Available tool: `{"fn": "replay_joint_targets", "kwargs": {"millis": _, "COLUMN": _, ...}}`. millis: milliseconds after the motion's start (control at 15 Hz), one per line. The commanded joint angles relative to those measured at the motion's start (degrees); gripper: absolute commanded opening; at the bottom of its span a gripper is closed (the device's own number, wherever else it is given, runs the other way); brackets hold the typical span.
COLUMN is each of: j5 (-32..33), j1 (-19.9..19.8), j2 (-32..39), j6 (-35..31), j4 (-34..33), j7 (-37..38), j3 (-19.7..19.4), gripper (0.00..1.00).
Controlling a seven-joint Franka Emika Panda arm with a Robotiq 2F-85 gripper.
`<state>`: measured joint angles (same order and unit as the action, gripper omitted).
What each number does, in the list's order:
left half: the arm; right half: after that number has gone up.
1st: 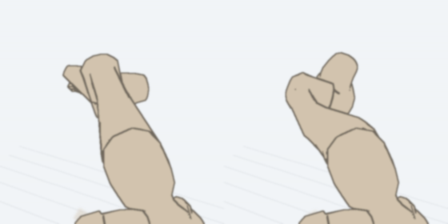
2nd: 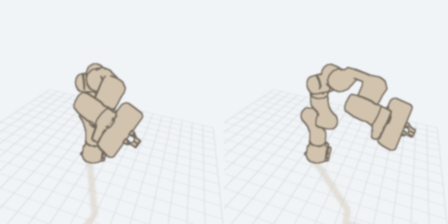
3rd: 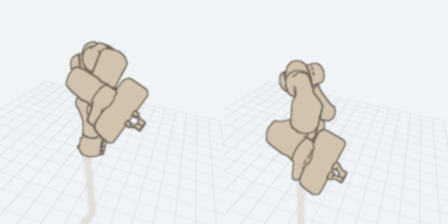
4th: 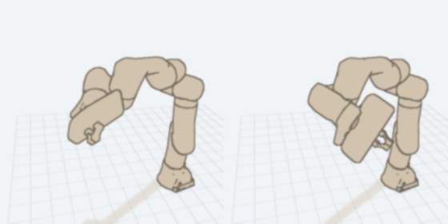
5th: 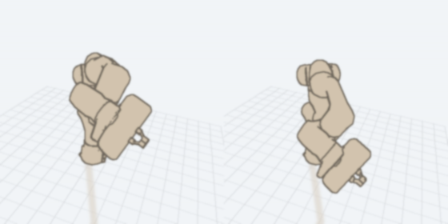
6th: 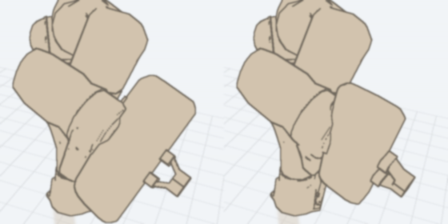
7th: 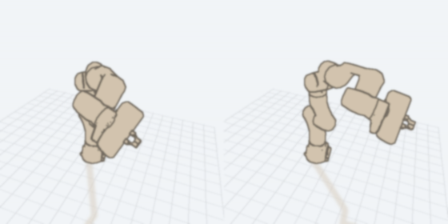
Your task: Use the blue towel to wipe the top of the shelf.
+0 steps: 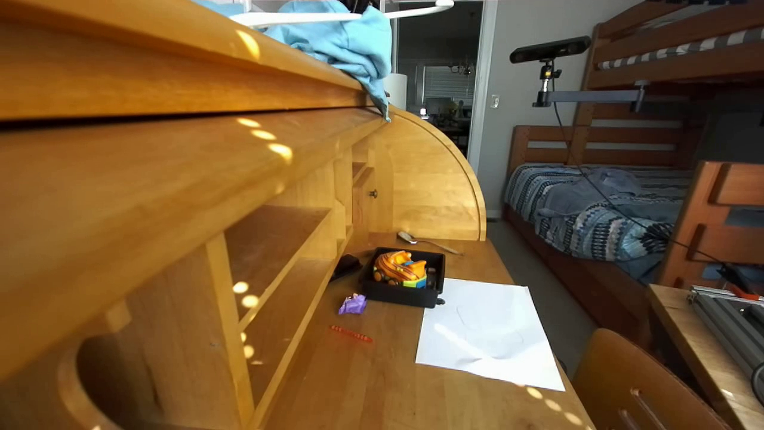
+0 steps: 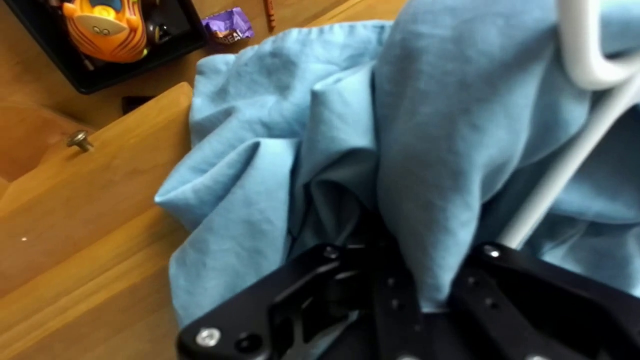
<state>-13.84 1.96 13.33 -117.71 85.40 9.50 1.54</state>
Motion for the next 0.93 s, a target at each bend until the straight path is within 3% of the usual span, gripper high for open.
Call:
{"fn": "replay_joint_targets", "kwargs": {"millis": 0, "j5": -1.9, "j1": -3.2, "j2": 1.1, "j6": 0.9, "j4": -1.7, "j7": 1.5, "j3": -2.0, "gripper": 0.01}}
{"fn": "replay_joint_targets", "kwargs": {"millis": 467, "j5": -3.9, "j1": -8.2, "j2": 2.8, "j6": 0.4, "j4": -4.7, "j7": 6.4, "j3": -5.9, "gripper": 0.01}}
{"fn": "replay_joint_targets", "kwargs": {"millis": 867, "j5": -1.2, "j1": -5.5, "j2": 3.2, "j6": 0.3, "j4": -3.7, "j7": 5.6, "j3": -4.0, "gripper": 0.01}}
